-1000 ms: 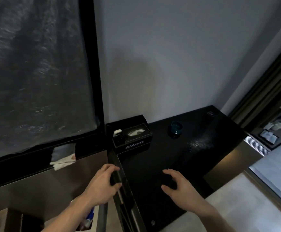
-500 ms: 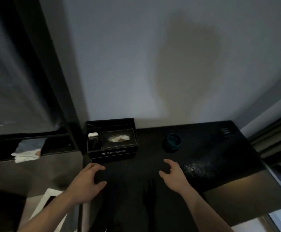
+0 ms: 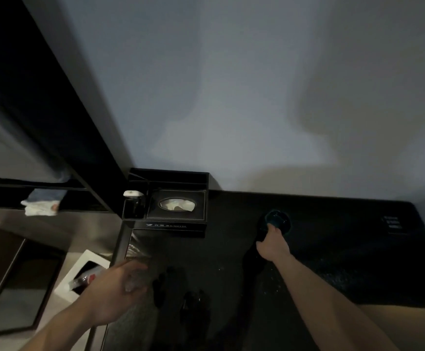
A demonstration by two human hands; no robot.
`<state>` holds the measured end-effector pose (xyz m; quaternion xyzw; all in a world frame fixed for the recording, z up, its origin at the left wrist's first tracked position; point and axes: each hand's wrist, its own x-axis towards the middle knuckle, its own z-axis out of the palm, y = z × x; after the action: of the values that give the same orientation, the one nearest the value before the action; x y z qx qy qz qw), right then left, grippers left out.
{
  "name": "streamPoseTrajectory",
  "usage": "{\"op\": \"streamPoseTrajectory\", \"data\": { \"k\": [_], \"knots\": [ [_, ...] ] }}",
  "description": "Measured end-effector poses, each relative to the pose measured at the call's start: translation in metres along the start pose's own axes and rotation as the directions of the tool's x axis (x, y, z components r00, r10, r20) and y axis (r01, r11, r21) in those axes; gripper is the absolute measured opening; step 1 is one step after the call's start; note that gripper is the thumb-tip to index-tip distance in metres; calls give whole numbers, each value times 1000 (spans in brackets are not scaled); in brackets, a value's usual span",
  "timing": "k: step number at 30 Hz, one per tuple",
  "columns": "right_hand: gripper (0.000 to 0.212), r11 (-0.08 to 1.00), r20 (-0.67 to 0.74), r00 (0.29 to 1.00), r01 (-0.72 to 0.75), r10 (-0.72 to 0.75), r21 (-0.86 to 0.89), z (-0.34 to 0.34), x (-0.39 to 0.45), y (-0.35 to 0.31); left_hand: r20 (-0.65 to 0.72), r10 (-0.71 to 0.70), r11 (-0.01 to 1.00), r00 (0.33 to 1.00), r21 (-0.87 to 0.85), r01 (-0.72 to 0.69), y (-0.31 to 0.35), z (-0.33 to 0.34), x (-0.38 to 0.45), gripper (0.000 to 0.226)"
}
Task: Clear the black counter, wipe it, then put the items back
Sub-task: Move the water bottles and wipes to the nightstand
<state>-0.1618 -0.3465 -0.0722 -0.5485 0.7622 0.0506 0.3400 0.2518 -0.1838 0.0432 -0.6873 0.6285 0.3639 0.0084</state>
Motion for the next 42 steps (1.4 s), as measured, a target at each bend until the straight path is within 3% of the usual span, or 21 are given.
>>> {"op": "streamPoseTrajectory", "data": {
  "k": [8, 15, 24, 29, 36, 42],
  "knots": [
    [27, 999, -143, 990, 13, -20, -45, 9, -13, 11, 30, -93, 995, 995, -24, 94, -14, 16, -22, 49],
    [22, 963, -148, 952, 262, -268, -56, 50, -104, -17, 30, -38, 998, 999, -58, 40, -37, 19, -51, 48],
    [18, 861, 82, 858, 508, -506, 0, 151, -291, -169, -82, -58, 996, 995, -76, 51, -181, 6, -150, 55],
    [15, 787, 139, 778, 616, -612, 17, 223, -367, -268, -135, -183, 980, 974, -104, 170, -295, -3, -234, 59],
    [10, 678, 122, 676, 734, -727, -26, 314, -431, -386, -260, -351, 932, 900, -194, 307, -415, -31, -328, 56],
    [10, 601, 216, 601, 796, -770, -71, 358, -452, -471, -274, -445, 886, 853, -272, 375, -484, -42, -350, 57]
  ]
}}
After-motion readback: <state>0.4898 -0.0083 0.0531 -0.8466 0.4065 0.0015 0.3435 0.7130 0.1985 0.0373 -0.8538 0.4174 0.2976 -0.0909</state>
